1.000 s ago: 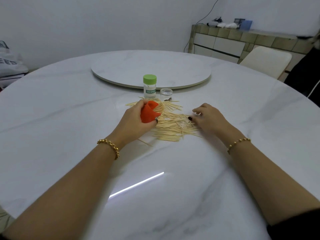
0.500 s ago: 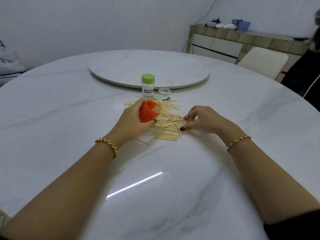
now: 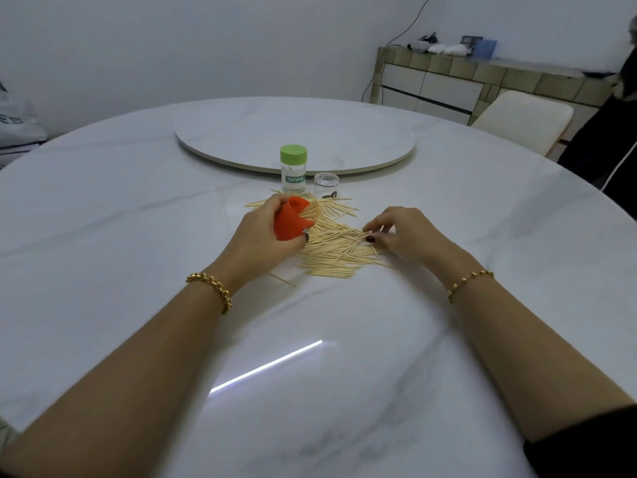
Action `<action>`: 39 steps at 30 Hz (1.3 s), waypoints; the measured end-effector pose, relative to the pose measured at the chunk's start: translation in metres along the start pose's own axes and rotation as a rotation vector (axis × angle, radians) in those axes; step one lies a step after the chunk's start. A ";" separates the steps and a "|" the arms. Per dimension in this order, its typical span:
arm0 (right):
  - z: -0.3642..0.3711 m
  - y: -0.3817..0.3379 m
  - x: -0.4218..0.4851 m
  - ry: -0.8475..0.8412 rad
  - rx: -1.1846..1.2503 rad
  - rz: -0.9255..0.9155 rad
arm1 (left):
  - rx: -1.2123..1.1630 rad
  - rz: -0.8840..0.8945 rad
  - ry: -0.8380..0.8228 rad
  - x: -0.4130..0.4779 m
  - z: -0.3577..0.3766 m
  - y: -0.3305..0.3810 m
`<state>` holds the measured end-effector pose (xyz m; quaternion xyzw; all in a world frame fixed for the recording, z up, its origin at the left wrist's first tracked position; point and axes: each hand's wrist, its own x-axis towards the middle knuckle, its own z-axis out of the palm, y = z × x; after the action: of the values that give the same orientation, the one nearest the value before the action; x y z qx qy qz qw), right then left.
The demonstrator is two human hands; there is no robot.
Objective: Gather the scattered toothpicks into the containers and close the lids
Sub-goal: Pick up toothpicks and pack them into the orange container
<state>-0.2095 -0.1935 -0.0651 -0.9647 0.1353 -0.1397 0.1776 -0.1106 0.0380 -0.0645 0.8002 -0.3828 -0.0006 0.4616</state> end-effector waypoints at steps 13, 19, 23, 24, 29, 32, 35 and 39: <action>-0.022 0.000 -0.009 -0.310 -0.004 0.096 | -0.013 0.010 0.022 0.000 0.001 0.000; 0.006 -0.007 -0.004 0.010 0.051 0.004 | -0.009 0.006 0.009 0.000 0.001 -0.001; 0.024 -0.011 -0.002 0.151 -0.006 -0.083 | -0.021 0.006 0.017 0.000 0.000 -0.001; 0.026 -0.012 -0.002 0.171 -0.010 -0.093 | -0.025 0.008 0.017 0.000 0.000 -0.002; 0.028 -0.016 -0.002 0.219 -0.029 -0.108 | -0.029 0.007 0.010 0.000 0.000 -0.002; 0.027 -0.014 -0.001 0.230 -0.028 -0.088 | -0.030 0.018 0.013 0.000 0.000 -0.001; 0.027 -0.010 0.000 0.242 -0.006 -0.064 | -0.023 0.022 0.008 -0.001 0.001 -0.002; 0.027 -0.009 0.001 0.284 -0.003 -0.057 | -0.008 0.024 0.000 -0.001 0.001 -0.001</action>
<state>-0.1986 -0.1775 -0.0859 -0.9388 0.1320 -0.2798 0.1514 -0.1107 0.0382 -0.0664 0.7937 -0.3925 0.0035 0.4647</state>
